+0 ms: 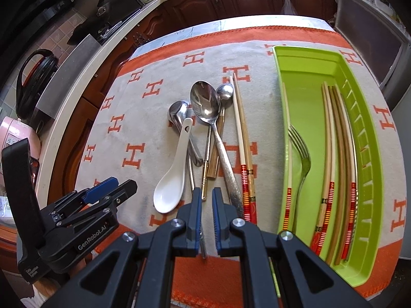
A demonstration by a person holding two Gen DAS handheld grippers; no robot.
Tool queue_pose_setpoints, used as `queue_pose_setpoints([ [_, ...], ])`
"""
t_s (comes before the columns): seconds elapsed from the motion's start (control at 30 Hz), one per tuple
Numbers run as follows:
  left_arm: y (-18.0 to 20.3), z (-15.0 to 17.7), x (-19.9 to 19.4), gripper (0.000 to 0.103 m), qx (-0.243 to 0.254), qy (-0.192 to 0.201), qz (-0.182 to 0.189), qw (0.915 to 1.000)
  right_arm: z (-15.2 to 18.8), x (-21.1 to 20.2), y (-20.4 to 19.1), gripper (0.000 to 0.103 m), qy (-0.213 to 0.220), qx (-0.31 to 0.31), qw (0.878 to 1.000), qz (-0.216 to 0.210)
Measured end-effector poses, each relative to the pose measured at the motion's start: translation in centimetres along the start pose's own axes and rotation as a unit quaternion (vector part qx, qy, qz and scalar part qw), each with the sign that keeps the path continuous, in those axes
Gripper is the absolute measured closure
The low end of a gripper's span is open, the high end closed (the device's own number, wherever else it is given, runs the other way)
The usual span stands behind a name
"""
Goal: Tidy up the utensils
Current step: 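Lower the left tool onto the white ceramic spoon handle and close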
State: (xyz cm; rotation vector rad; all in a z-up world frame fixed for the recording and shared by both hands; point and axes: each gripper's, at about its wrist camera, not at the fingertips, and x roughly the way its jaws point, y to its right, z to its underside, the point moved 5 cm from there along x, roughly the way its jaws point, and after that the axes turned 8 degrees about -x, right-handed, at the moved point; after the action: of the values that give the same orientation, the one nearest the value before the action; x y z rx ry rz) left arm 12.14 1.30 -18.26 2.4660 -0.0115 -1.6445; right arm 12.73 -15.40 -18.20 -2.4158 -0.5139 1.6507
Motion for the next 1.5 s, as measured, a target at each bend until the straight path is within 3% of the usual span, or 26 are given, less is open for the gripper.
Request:
queue_pose_setpoints([
  [0.5,-0.7,-1.1,2.5,0.069,-0.023,-0.026,0.027,0.999,-0.3,1.8,0.0,0.095,-0.012,-0.003,1.0,-0.022],
  [0.9,-0.5,-2.2,3.8,0.069,-0.047,-0.042,0.115,0.9914,-0.4,2.4,0.2,0.095,-0.011,0.0,0.999,-0.037],
  [1.13,3.5,-3.1,4.5,0.069,0.008,-0.032,0.167,0.9854,-0.4,2.4,0.6,0.095,-0.009,0.004,0.999,-0.041],
  [1.4,6.3,-3.7,6.4,0.069,0.057,-0.018,0.171,0.9834,-0.5,1.9,1.2,0.095,0.0,0.002,0.999,-0.041],
  [1.5,6.8,-3.6,6.7,0.083,0.069,-0.019,0.174,0.9822,-0.5,1.9,1.3,0.095,0.002,0.003,0.999,-0.04],
])
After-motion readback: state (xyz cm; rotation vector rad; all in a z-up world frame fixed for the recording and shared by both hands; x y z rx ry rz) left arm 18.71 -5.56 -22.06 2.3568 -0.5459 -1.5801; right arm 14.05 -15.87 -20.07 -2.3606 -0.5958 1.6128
